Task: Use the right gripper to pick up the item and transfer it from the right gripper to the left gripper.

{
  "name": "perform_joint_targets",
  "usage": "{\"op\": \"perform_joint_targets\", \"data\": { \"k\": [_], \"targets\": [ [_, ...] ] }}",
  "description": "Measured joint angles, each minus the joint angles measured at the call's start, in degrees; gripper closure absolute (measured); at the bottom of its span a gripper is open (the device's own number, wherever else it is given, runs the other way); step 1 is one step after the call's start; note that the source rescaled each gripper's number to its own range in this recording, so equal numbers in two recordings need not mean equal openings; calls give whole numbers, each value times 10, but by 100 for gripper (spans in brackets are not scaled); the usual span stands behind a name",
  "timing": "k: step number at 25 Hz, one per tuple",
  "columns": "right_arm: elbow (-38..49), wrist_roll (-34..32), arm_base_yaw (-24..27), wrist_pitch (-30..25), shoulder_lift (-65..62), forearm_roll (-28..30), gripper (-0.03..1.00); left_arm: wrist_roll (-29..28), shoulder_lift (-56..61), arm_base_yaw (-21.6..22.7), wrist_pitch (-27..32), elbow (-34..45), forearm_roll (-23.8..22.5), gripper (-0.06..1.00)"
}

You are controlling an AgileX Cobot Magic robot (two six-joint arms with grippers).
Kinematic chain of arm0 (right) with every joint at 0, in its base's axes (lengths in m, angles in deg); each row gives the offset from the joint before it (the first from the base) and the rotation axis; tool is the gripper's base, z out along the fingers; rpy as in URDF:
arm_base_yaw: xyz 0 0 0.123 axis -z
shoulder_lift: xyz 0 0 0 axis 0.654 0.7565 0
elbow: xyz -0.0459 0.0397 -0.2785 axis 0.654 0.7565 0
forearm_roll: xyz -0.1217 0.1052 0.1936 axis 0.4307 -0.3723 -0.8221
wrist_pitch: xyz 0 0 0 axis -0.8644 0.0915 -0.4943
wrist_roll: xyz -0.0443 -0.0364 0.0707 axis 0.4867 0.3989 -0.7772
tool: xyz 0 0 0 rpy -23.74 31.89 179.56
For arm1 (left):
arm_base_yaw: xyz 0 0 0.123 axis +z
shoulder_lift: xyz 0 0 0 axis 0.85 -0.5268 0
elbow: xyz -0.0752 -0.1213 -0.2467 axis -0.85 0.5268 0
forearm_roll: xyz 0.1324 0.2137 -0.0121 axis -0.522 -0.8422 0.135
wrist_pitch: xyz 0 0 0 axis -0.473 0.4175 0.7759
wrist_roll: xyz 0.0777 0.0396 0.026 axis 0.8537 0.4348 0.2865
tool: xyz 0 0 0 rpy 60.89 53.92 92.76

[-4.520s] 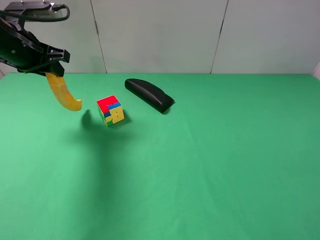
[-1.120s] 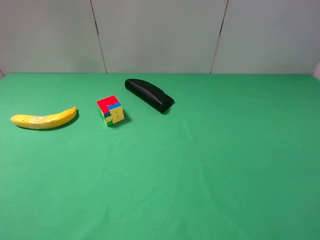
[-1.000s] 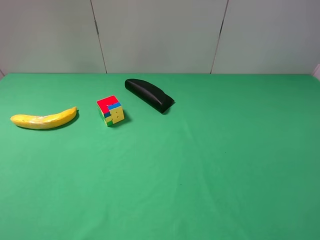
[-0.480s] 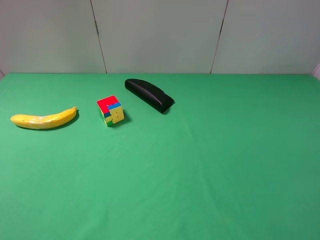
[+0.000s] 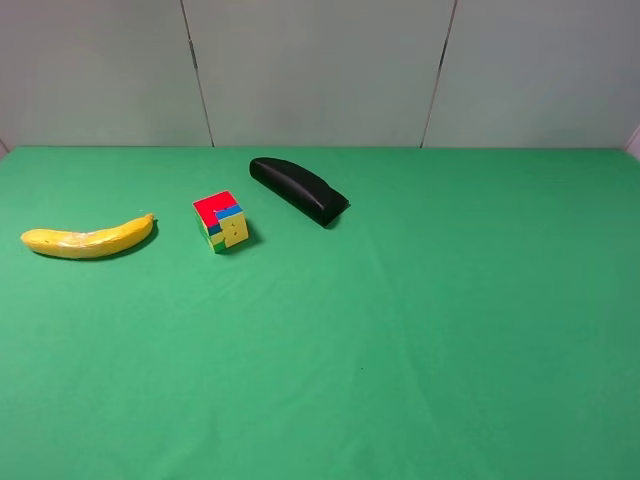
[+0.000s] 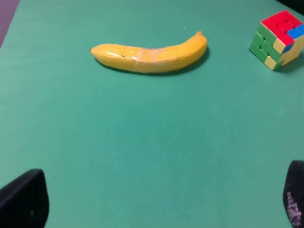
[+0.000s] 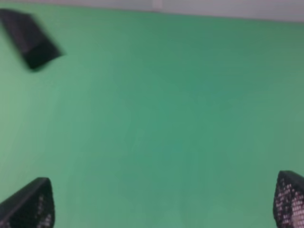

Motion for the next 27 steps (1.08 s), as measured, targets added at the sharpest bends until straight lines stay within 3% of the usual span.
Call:
{"op": "perform_joint_targets", "data": {
  "k": [5, 11, 18, 27],
  "targets": [
    [0, -3, 68, 0, 0, 0, -3, 0, 0, 1, 0, 0, 0, -3],
    [0, 0, 71, 0, 0, 0, -3, 0, 0, 1, 0, 0, 0, -3],
    [0, 0, 114, 0, 0, 0, -3, 0, 0, 1, 0, 0, 1, -3],
    [0, -3, 115, 0, 0, 0, -3, 1, 0, 1, 0, 0, 1, -3]
  ]
}}
